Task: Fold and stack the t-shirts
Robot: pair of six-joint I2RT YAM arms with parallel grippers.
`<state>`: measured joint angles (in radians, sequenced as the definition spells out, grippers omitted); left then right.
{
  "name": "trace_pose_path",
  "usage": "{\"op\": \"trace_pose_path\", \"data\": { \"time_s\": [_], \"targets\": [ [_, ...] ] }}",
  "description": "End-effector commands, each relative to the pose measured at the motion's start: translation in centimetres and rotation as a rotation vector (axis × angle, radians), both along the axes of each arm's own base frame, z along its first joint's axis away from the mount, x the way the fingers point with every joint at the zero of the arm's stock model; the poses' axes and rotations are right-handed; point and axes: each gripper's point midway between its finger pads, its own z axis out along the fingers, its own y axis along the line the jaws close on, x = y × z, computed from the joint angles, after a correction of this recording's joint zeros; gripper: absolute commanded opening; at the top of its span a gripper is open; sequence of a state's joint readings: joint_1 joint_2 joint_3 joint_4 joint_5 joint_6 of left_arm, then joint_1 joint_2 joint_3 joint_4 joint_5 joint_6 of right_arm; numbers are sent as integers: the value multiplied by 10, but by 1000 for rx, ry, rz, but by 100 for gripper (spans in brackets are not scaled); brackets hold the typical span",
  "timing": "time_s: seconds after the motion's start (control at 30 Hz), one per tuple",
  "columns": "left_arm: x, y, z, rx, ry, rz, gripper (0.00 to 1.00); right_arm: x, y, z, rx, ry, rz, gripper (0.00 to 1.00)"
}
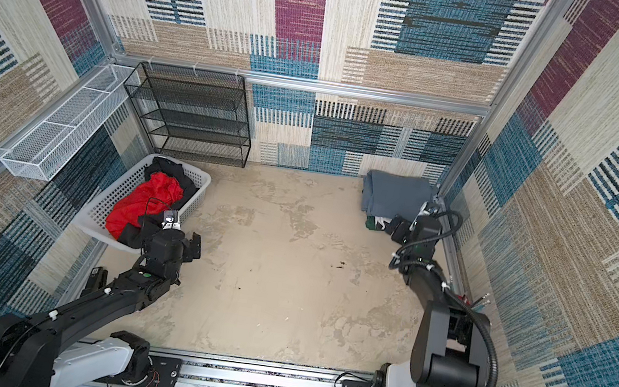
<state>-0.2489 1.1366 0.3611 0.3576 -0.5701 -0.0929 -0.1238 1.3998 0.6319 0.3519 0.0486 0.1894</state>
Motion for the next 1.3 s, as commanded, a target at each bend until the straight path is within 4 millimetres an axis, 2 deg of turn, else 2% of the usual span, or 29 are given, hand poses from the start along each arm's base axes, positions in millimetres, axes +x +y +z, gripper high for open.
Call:
{"op": "trace_pose_path", "data": {
  "time_s": [0.0,0.1,0.13,0.2,0.37,0.5,0.6,0.7,0.8,0.83,0.87,0.93,0.97,1.03,1.07,1.17,1.27],
  "targets": [
    [22,-5,16,-17,-162,-72,98,-21,1,52,-63,-359,-14,99],
    [31,-11,14,30,-178,-138,99,-61,7,60,-84,-533,-7,99],
    [34,-10,15,40,-179,-137,99,-64,6,61,-98,-531,-16,99],
    [38,-9,12,50,-177,-148,98,-59,0,58,-112,-496,-41,99],
    [44,-8,1,46,-234,-176,99,-49,3,46,-105,-423,-16,99],
    [47,-2,-13,-21,-167,-183,99,-46,20,31,-120,-399,91,99],
    [59,7,-18,-76,-142,-179,99,-43,22,15,-115,-381,98,99],
    [62,23,-23,-148,-117,-135,98,-41,35,15,-137,-389,170,99],
    [69,16,-27,-170,-70,-187,99,-41,56,4,-186,-394,264,99],
    [69,16,-26,-171,-76,-189,99,-45,59,8,-194,-443,262,99],
    [70,16,-26,-167,-92,-189,99,-42,56,-4,-185,-360,249,99],
    [70,16,-26,-171,-79,-189,99,-44,56,6,-193,-427,240,99],
    [70,16,-26,-168,-86,-189,98,-42,55,-1,-190,-375,240,99],
    [69,16,-25,-168,-87,-187,98,-45,56,7,-201,-426,229,99],
    [69,16,-25,-169,-88,-188,99,-46,56,4,-206,-402,223,99],
    [69,16,-24,-167,-92,-189,99,-48,77,6,-236,-427,348,99],
    [69,16,-25,-165,-91,-190,99,-61,79,13,-248,-477,351,99]
  ]
}}
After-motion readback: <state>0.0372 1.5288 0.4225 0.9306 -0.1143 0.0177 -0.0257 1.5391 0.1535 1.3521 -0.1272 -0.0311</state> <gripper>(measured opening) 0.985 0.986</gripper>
